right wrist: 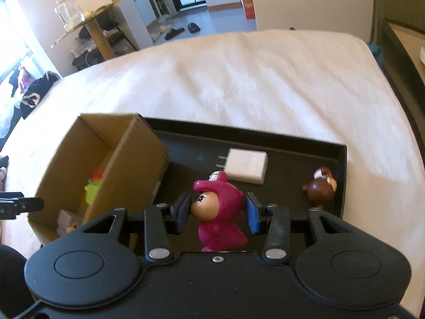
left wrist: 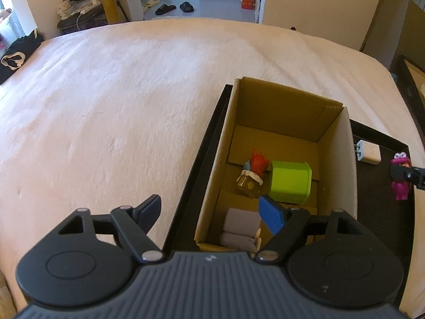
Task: Organize rigid objects
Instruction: 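Close the right gripper on the pink hooded doll and lift it, then carry the pink doll into the cardboard box and release it, then move the right gripper to the brown bear figure and grasp it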
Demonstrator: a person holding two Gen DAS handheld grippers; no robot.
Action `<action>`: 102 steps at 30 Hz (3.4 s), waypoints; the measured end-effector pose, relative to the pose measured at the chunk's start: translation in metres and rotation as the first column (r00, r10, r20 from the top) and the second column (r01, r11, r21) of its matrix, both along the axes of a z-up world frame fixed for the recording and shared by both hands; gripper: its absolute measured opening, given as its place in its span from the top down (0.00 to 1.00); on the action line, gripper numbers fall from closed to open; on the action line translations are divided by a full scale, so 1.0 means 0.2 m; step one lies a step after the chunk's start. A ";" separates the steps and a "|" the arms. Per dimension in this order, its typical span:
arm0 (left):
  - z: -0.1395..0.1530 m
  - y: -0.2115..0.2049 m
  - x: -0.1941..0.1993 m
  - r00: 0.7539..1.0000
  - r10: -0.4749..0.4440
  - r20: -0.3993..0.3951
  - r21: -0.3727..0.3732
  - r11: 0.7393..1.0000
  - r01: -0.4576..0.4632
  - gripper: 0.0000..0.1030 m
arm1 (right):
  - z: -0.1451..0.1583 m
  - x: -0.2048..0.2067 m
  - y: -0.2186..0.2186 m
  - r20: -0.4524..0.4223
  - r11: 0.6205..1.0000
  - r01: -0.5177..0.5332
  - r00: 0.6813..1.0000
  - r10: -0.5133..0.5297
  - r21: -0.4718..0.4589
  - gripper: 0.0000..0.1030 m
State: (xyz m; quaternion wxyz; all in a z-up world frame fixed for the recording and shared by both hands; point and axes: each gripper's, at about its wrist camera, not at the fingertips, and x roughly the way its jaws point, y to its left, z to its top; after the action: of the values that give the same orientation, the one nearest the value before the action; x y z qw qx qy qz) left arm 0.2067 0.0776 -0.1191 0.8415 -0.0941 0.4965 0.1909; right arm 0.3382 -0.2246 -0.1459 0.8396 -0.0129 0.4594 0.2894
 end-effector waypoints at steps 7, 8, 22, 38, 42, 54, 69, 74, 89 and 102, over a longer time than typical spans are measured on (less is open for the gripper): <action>0.03 0.03 -0.02 1.000 -0.020 0.022 -0.024 1.000 0.020 0.30 | 0.12 -0.04 0.05 0.054 0.998 0.014 0.998 -0.017 0.057 0.58; 0.03 0.04 -0.03 1.000 -0.021 0.023 -0.029 0.999 0.022 0.33 | 0.13 -0.06 0.06 0.060 0.997 0.012 0.998 -0.017 0.072 0.58; 0.02 0.08 -0.06 0.999 -0.039 0.035 -0.067 0.997 0.041 0.56 | 0.27 -0.13 0.28 0.143 0.982 -0.052 0.989 0.026 0.181 0.58; -0.14 0.12 -0.03 1.000 -0.019 -0.004 -0.126 0.992 0.018 0.77 | 0.22 -0.22 0.56 0.212 0.976 -0.165 0.968 0.133 0.145 0.58; -0.16 0.12 -0.02 1.000 -0.017 -0.003 -0.124 0.992 0.017 0.84 | 0.19 -0.23 0.58 0.205 0.976 -0.178 0.967 0.150 0.125 0.58; -0.17 0.15 -0.01 1.000 -0.031 0.004 -0.164 0.986 0.031 0.89 | 0.09 -0.26 0.70 0.200 0.979 -0.188 0.965 0.171 0.072 0.58; -0.15 0.18 -0.03 1.000 -0.021 0.005 -0.199 0.980 0.022 0.88 | 0.14 -0.30 0.64 0.166 0.984 -0.163 0.975 0.150 0.068 0.49; -0.13 0.16 -0.03 1.000 -0.016 0.003 -0.184 0.983 0.016 0.88 | 0.19 -0.31 0.56 0.143 0.988 -0.142 0.981 0.132 0.061 0.49; -0.08 0.12 -0.02 0.999 0.030 -0.035 -0.138 0.990 -0.035 0.79 | 0.19 -0.25 0.30 0.123 0.994 -0.105 0.987 0.102 0.014 0.48; -0.07 0.06 0.02 0.998 0.041 -0.049 -0.083 0.996 -0.045 0.49 | 0.10 -0.08 0.02 0.109 1.000 -0.003 0.994 0.004 -0.009 0.45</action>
State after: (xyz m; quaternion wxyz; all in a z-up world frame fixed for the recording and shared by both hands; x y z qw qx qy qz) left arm 0.2113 0.0894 -0.1330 0.8206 -0.1357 0.5216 0.1902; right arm 0.3224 -0.2214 -0.1259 0.8630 -0.0330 0.4140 0.2877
